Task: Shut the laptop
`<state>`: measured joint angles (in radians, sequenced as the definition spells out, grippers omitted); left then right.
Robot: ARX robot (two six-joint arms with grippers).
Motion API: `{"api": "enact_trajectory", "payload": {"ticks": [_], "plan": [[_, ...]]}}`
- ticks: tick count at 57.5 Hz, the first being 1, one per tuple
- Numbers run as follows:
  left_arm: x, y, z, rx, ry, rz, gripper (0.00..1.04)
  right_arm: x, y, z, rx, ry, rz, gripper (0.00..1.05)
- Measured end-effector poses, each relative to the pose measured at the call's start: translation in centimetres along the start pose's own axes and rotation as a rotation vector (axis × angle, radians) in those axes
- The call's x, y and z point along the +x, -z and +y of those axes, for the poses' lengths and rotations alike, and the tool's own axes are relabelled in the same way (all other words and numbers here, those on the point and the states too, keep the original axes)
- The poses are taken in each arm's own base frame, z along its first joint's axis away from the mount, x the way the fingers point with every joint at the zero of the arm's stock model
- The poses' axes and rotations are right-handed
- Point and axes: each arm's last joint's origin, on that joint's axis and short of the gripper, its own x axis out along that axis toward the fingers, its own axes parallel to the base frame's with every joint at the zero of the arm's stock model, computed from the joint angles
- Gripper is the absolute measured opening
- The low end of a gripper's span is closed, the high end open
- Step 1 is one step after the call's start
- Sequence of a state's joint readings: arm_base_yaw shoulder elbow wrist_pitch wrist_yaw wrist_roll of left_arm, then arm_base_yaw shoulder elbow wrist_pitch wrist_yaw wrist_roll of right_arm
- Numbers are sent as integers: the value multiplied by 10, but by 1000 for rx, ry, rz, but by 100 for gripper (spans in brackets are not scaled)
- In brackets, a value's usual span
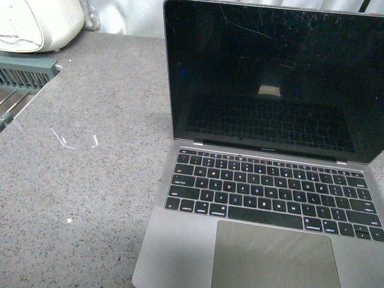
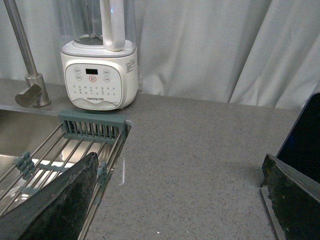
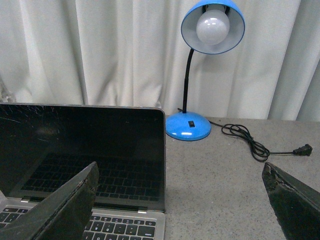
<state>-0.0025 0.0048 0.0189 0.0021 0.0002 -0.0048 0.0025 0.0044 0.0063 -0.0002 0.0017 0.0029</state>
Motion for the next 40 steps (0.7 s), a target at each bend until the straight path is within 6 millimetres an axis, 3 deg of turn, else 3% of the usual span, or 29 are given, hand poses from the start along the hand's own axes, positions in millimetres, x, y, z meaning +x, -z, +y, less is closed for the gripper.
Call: {"api": "enact_trajectory", "payload": {"ticks": [40], "plan": [[0,0,0,0,0,0,98,0,0,0,0,0,0,96]]}}
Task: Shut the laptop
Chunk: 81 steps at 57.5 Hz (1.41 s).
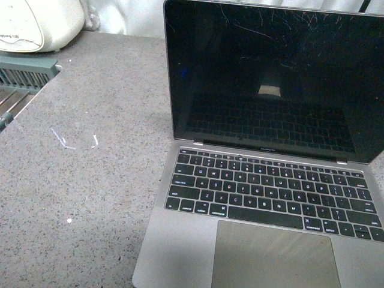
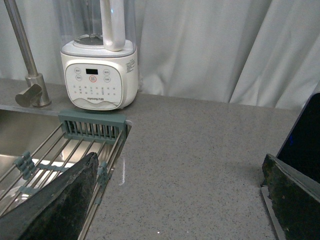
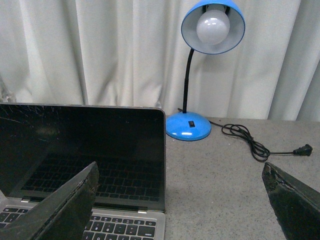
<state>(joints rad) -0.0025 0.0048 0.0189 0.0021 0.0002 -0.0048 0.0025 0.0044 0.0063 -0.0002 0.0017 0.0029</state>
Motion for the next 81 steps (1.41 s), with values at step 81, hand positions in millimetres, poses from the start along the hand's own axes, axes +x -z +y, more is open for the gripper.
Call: {"api": "enact_trajectory", "payload": {"ticks": [81], "plan": [[0,0,0,0,0,0,98,0,0,0,0,0,0,96]]}}
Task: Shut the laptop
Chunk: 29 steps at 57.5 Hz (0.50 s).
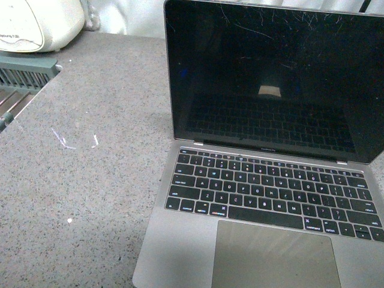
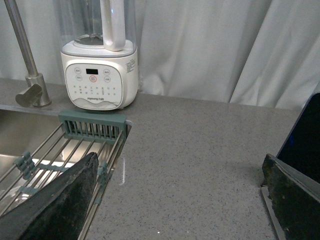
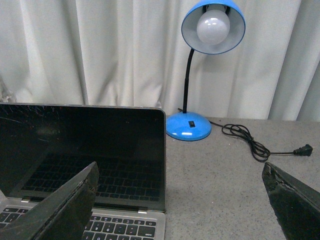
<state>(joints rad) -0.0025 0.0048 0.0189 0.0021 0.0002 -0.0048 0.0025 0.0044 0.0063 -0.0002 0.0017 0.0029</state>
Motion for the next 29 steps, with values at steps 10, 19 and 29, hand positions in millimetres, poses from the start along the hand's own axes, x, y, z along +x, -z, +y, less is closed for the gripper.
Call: {"api": "enact_trajectory", "payload": {"ticks": [10,19,29], "plan": [[0,0,0,2,0,0,96,0,0,0,1,0,0,94],[0,0,0,1,0,0,56,0,0,0,0,0,0,55],[1,2,-1,-105,-114,18,24,0,-2,0,88,87,-28,23]]}}
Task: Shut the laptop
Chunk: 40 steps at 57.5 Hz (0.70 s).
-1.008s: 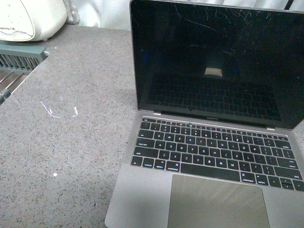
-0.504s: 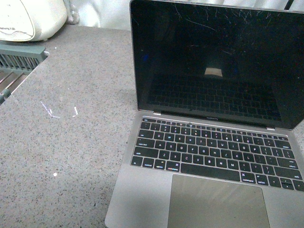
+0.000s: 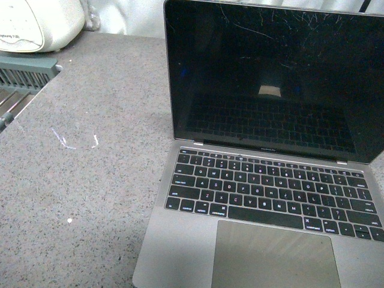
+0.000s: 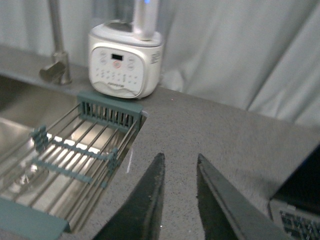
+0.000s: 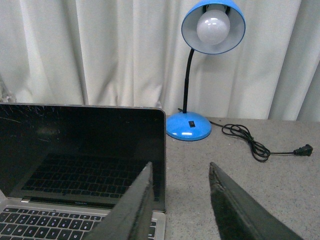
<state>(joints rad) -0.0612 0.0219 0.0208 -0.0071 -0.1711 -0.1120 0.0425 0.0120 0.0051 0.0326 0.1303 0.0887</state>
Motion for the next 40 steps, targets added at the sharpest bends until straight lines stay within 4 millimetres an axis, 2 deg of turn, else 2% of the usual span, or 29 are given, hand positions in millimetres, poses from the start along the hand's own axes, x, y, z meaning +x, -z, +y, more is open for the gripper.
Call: {"api": "enact_trajectory", "payload": {"ticks": [3,7,12,16,21,28,40], "plan": [[0,1,-2,-124,-59,-4,14,0,-3,0,169,134,-55,12],[0,0,-3,-215,-87,-13,4,-1,-3,-2,313,207,-79,1],[0,-1,-8,-258,-68,-9,4,0,-2,-3,423,238,-85,1],[0,-8,-12,-266,-37,1,4,1,-5,3,395,197,-69,1],[7,-19,-17,-270,8,-16,4,7,-23,4,333,104,-74,1],[26,-40,-24,-268,53,-49,4,29,-48,-2,237,29,-50,1],[70,-65,-38,-249,92,-29,4,75,-61,-12,100,-42,79,1]]}}
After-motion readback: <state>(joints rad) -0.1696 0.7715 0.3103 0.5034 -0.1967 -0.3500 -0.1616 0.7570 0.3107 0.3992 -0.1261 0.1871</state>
